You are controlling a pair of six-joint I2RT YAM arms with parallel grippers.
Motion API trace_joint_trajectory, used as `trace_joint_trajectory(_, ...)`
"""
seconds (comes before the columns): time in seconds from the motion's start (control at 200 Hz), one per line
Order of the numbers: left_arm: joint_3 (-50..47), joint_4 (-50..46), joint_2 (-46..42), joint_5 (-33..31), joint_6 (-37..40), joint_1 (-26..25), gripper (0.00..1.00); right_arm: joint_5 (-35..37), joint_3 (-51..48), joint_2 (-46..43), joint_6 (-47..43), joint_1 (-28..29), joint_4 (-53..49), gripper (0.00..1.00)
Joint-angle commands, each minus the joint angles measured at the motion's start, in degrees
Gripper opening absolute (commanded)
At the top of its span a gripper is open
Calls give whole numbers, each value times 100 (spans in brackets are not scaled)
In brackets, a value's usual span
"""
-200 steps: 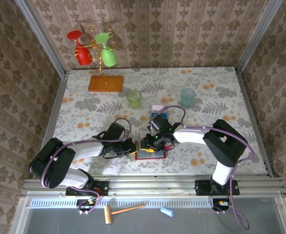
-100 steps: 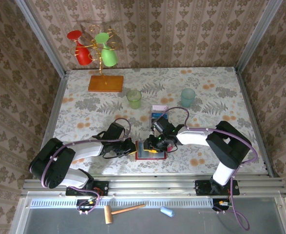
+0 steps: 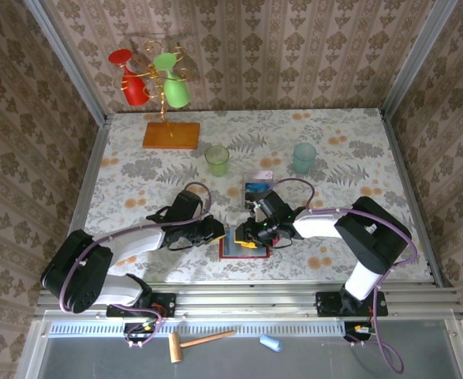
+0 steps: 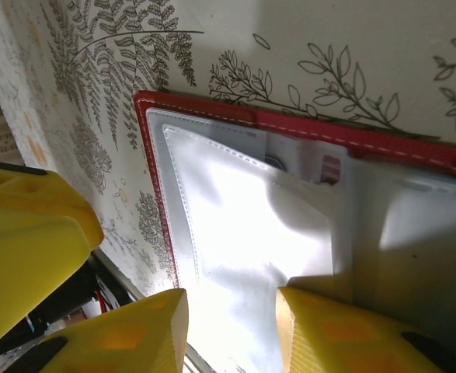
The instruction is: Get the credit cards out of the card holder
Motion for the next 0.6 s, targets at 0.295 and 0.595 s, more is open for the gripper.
trace_joint_trajectory(0.295, 159, 524, 690, 201, -249, -204, 25, -175, -506, 128, 232, -224, 618, 35)
trace_joint_trajectory(0.595, 182, 729, 873, 245, -341, -281, 22, -248, -652, 176, 325, -261, 921, 35)
